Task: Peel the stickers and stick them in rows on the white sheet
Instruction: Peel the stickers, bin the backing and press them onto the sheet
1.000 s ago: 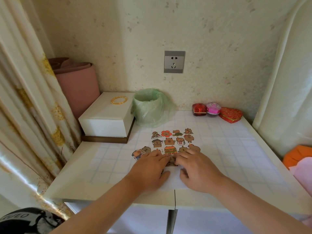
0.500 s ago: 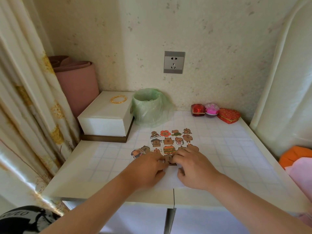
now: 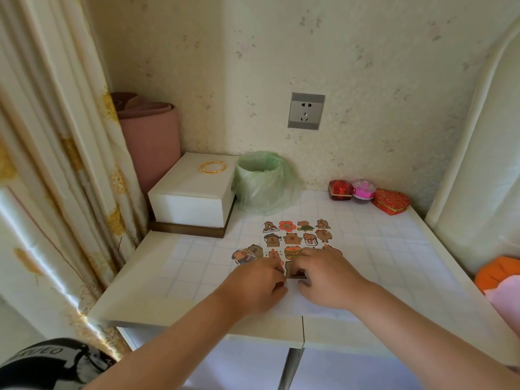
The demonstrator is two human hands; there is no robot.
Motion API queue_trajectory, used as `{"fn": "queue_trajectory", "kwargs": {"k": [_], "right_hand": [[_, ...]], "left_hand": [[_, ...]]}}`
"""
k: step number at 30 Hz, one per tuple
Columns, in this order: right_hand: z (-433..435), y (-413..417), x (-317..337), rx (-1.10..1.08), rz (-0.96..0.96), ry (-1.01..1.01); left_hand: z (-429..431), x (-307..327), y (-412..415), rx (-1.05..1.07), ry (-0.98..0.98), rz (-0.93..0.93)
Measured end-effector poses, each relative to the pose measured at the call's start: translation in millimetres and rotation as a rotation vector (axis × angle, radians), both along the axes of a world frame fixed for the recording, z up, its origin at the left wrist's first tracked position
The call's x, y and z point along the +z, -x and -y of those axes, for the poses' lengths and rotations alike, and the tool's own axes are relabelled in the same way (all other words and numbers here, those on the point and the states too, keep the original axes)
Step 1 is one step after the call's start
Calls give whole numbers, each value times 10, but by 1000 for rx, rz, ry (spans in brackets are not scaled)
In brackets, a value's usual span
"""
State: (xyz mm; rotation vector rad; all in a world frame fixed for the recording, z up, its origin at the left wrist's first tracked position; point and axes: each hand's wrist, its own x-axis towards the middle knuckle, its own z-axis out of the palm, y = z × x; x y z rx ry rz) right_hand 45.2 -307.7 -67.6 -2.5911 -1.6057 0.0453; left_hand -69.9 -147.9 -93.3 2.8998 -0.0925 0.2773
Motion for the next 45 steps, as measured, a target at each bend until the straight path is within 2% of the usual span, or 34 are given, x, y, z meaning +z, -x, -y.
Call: {"fn": "queue_trajectory", "kwargs": {"k": [3, 5, 9, 14, 19, 22, 27, 29, 36, 40, 42, 45], "right_hand": [[-112, 31, 63, -55, -11, 45], [-216, 56, 112, -90, 2, 43], [-503, 100, 185, -111, -127, -49], [-853, 183, 185, -136, -179, -117], [-1075, 230, 129, -161, -148, 0], [-1104, 238, 137, -193, -220, 38], [-1095, 223, 173, -254, -429, -79], [-1091, 182, 175, -265, -468, -109], [-1076, 68, 151, -280, -597, -238], [-1045, 37, 181, -266, -733, -227], [-1016, 23, 219, -278, -785, -261], [-958, -14, 316, -318, -910, -343]], "left_hand": [[-93, 54, -46, 28, 121, -66], [-218, 111, -70, 73, 195, -26], [-533, 272, 9, 278, 108, 47], [-723, 216, 109, 459, 1, -139], [-743, 141, 134, 437, 50, -182], [-782, 144, 118, 436, 142, -160], [-868, 139, 63, 489, 519, -90], [-881, 147, 44, 497, 582, -94], [-889, 291, 25, 475, 485, -221], [-879, 383, -18, 441, 431, -145], [-859, 481, -56, 441, 552, -99], [-800, 608, -118, 440, 847, -86]]}}
